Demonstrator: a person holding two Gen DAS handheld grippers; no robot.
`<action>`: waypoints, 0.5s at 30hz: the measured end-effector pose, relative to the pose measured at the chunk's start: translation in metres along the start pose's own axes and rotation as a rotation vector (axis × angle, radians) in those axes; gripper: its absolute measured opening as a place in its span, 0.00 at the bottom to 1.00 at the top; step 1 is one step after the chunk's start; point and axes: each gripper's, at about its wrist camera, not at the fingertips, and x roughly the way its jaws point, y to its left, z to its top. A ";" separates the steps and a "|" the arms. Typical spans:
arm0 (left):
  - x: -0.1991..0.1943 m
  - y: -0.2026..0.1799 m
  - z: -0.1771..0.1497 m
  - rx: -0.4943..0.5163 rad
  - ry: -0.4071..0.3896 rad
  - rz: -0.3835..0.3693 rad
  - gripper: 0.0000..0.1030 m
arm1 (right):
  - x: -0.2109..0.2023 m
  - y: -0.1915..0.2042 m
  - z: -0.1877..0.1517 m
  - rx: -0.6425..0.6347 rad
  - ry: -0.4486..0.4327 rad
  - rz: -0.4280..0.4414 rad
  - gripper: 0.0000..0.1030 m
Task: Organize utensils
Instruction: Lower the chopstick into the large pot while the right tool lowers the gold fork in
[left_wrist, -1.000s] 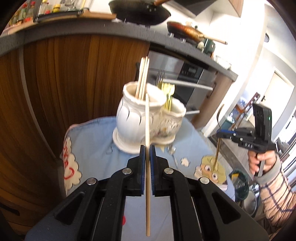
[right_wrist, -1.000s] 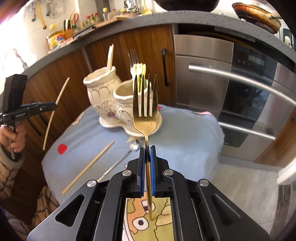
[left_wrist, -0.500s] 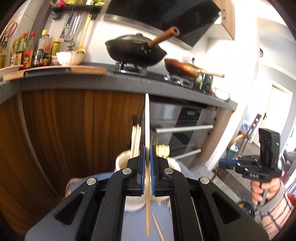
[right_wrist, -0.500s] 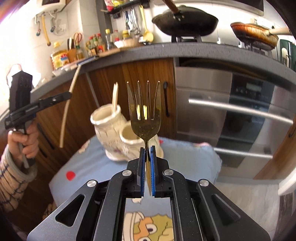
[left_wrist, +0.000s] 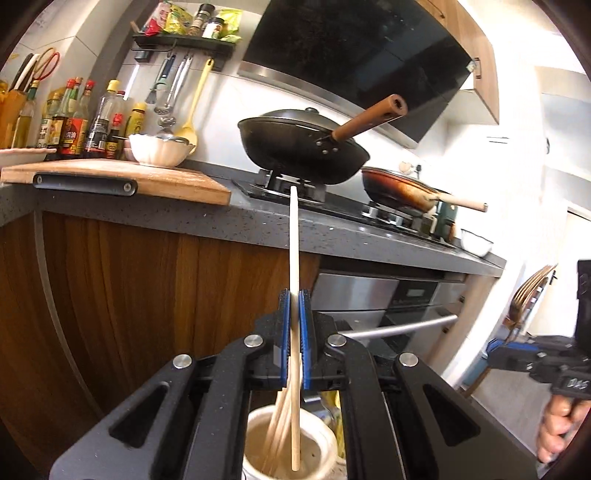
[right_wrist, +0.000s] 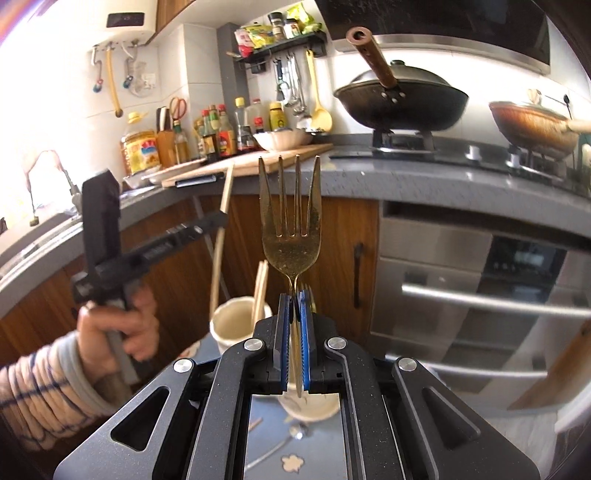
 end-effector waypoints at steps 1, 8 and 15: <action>0.004 0.001 -0.003 -0.003 -0.006 0.019 0.05 | 0.002 0.001 0.001 -0.003 -0.001 0.001 0.06; 0.015 0.006 -0.026 -0.006 -0.009 0.056 0.05 | 0.025 0.003 0.009 -0.006 0.004 0.002 0.06; 0.018 0.008 -0.047 0.006 0.011 0.062 0.05 | 0.055 0.002 -0.004 -0.011 0.059 -0.029 0.06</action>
